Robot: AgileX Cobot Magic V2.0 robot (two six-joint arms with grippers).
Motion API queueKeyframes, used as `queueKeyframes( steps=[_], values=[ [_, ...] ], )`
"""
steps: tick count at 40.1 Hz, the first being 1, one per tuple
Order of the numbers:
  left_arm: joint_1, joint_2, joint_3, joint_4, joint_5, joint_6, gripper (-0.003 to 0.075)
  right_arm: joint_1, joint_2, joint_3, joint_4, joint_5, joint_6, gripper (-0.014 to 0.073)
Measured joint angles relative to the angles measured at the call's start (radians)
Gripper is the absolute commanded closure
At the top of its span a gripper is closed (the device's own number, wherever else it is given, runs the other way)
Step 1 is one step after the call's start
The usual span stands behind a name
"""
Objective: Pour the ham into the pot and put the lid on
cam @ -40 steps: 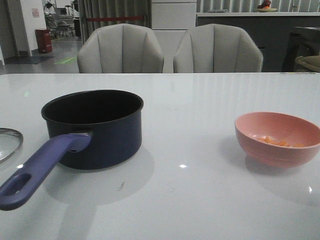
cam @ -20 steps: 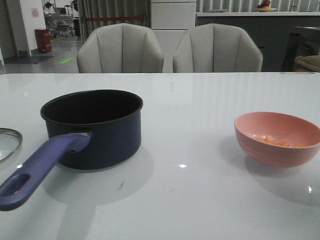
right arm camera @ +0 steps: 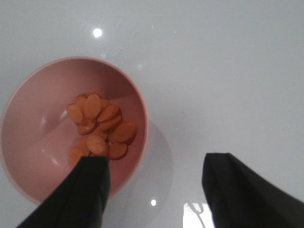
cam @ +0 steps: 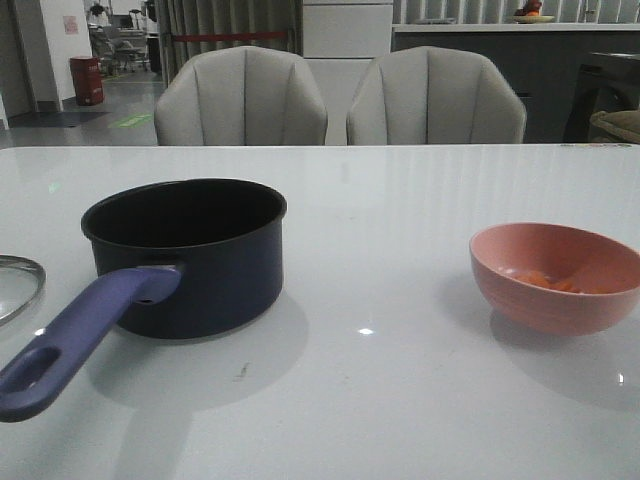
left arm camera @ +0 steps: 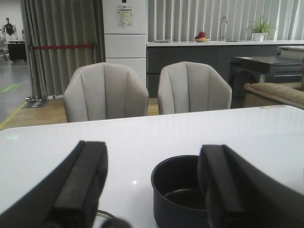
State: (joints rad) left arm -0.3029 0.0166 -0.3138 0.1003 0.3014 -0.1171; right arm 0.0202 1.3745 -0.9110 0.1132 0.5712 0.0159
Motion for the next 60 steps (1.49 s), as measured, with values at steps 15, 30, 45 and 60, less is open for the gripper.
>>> queueKeyframes(
  steps=[15, 30, 45, 60],
  values=[
    [0.0, 0.0, 0.0, 0.0, 0.0, 0.0, 0.0265, 0.0, 0.307, -0.159, 0.002, 0.023, 0.003, 0.0068],
    [0.0, 0.0, 0.0, 0.0, 0.0, 0.0, 0.0265, 0.0, 0.43, -0.228, 0.057, 0.04, 0.003, 0.0456],
    [0.0, 0.0, 0.0, 0.0, 0.0, 0.0, 0.0265, 0.0, 0.439, -0.233, 0.071, 0.032, 0.003, 0.0456],
    [0.0, 0.0, 0.0, 0.0, 0.0, 0.0, 0.0265, 0.072, 0.373, -0.366, 0.068, 0.157, -0.052, 0.0456]
  ],
)
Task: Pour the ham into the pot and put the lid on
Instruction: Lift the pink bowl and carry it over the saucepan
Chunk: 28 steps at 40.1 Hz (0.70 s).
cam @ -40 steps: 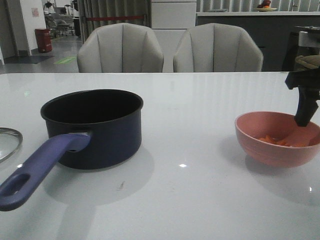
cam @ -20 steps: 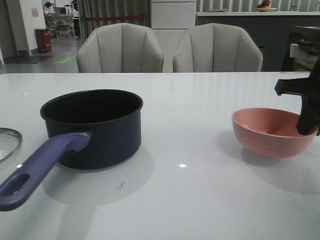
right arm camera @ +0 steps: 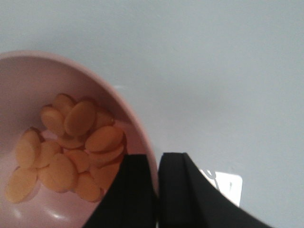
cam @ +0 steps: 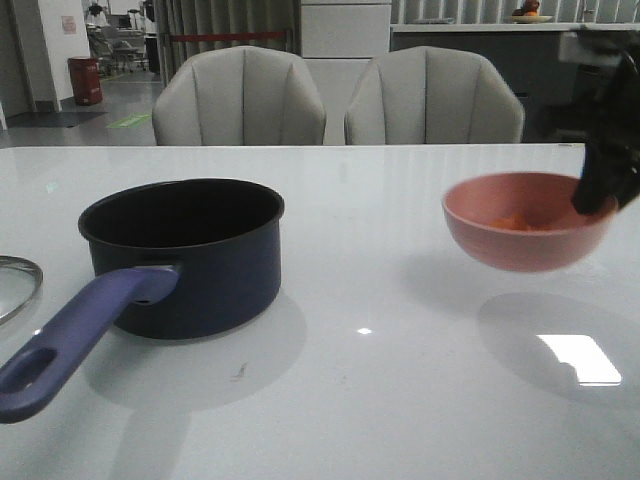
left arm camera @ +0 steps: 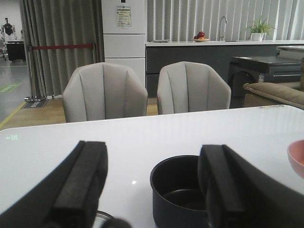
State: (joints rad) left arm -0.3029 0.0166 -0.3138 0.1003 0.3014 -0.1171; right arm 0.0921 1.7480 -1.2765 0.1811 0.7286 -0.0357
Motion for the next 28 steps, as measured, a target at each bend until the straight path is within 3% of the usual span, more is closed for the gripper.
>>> queueKeyframes(
  steps=[7, 15, 28],
  values=[
    [0.0, 0.0, 0.0, 0.0, 0.0, 0.0, 0.0265, 0.144, -0.025, -0.16, 0.0, 0.098, -0.008, 0.0456],
    [0.0, 0.0, 0.0, 0.0, 0.0, 0.0, 0.0265, 0.324, -0.025, -0.28, 0.0, 0.098, -0.008, 0.0456],
    [0.0, 0.0, 0.0, 0.0, 0.0, 0.0, 0.0265, 0.476, 0.025, -0.314, -0.019, -0.211, -0.009, 0.0456]
  ],
)
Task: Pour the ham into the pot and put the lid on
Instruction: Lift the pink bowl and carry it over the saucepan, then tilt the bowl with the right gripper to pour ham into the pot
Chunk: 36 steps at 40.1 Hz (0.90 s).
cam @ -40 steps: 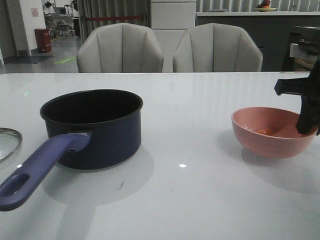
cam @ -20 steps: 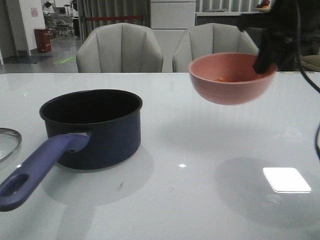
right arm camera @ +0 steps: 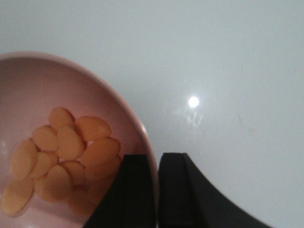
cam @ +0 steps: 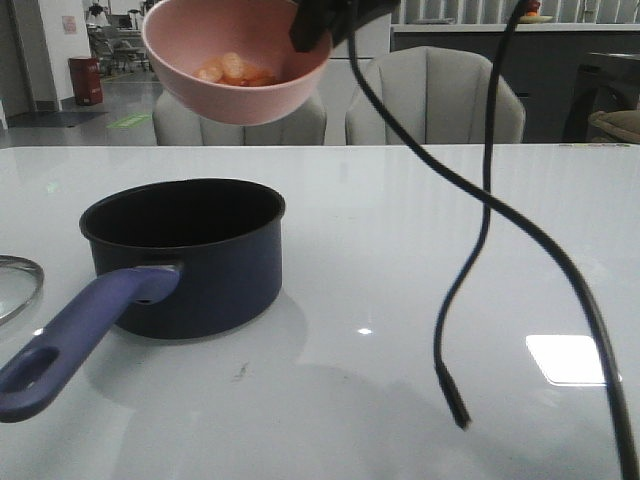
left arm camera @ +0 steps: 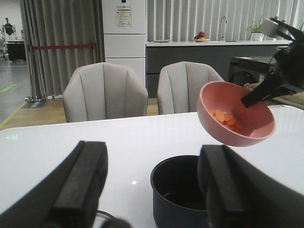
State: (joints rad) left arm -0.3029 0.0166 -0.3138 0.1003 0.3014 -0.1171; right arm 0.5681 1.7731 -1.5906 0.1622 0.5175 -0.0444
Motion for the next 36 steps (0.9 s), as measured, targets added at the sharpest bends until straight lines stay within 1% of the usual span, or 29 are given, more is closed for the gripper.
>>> queueKeyframes(
  steps=[6, 10, 15, 20, 23, 28, 33, 36],
  values=[
    [0.0, 0.0, 0.0, 0.0, 0.0, 0.0, 0.0265, 0.02, 0.008, 0.065, -0.067, -0.229, 0.0, 0.0456],
    [0.0, 0.0, 0.0, 0.0, 0.0, 0.0, 0.0265, 0.026, 0.008, 0.166, -0.11, -0.446, -0.002, 0.0456],
    [0.0, 0.0, 0.0, 0.0, 0.0, 0.0, 0.0265, 0.028, 0.024, 0.307, -0.13, -0.763, -0.013, 0.0456],
    [0.0, 0.0, 0.0, 0.0, 0.0, 0.0, 0.0265, 0.028, 0.075, 0.401, -0.135, -1.083, -0.081, 0.0456],
    [0.0, 0.0, 0.0, 0.0, 0.0, 0.0, 0.0265, 0.032, 0.116, 0.42, -0.153, -1.221, -0.136, 0.0456],
    [0.0, 0.0, 0.0, 0.0, 0.0, 0.0, 0.0265, 0.046, 0.174, 0.424, -0.197, -1.37, -0.253, 0.0456],
    [0.0, 0.0, 0.0, 0.0, 0.0, 0.0, 0.0265, 0.08, 0.218, 0.426, -0.215, -1.489, -0.431, 0.0456],
    [0.0, 0.0, 0.0, 0.0, 0.0, 0.0, 0.0265, 0.108, 0.234, 0.427, -0.217, -1.557, -0.561, 0.0456]
  ],
)
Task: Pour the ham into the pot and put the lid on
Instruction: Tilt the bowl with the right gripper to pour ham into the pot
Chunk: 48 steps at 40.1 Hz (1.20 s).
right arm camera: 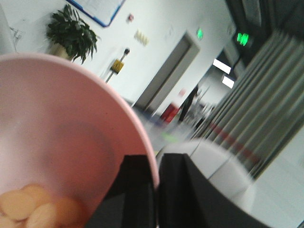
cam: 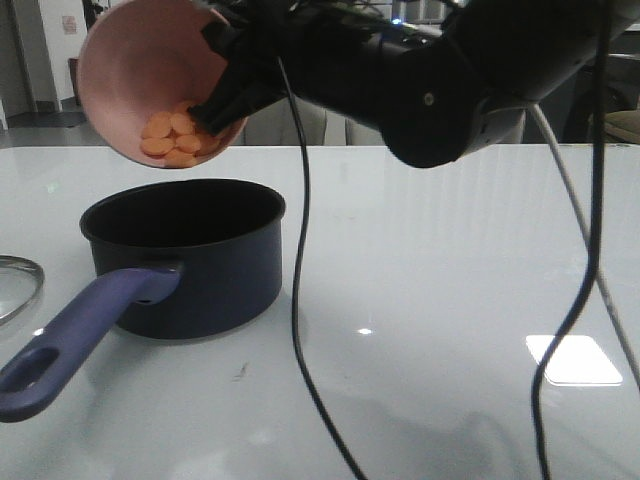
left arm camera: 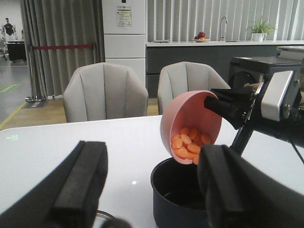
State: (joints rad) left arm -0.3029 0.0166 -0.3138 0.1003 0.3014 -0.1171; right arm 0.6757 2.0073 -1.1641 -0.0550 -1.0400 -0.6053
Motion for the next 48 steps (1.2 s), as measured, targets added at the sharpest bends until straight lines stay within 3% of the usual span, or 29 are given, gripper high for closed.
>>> queueKeyframes(
  steps=[5, 9, 20, 27, 31, 48],
  values=[
    [0.0, 0.0, 0.0, 0.0, 0.0, 0.0, 0.0265, 0.037, 0.04, 0.0, -0.004, -0.075, -0.18, 0.0456],
    [0.0, 0.0, 0.0, 0.0, 0.0, 0.0, 0.0265, 0.046, 0.064, 0.0, -0.005, -0.077, -0.246, 0.0456],
    [0.0, 0.0, 0.0, 0.0, 0.0, 0.0, 0.0265, 0.046, 0.072, 0.0, 0.042, -0.083, -0.272, 0.0456],
    [0.0, 0.0, 0.0, 0.0, 0.0, 0.0, 0.0265, 0.046, 0.072, 0.0, 0.099, -0.083, -0.156, 0.0456],
    [0.0, 0.0, 0.0, 0.0, 0.0, 0.0, 0.0265, 0.046, 0.072, 0.0, 0.13, -0.083, -0.152, 0.0456],
    [0.0, 0.0, 0.0, 0.0, 0.0, 0.0, 0.0265, 0.046, 0.072, -0.007, -0.022, -0.083, -0.432, 0.0456]
  ],
)
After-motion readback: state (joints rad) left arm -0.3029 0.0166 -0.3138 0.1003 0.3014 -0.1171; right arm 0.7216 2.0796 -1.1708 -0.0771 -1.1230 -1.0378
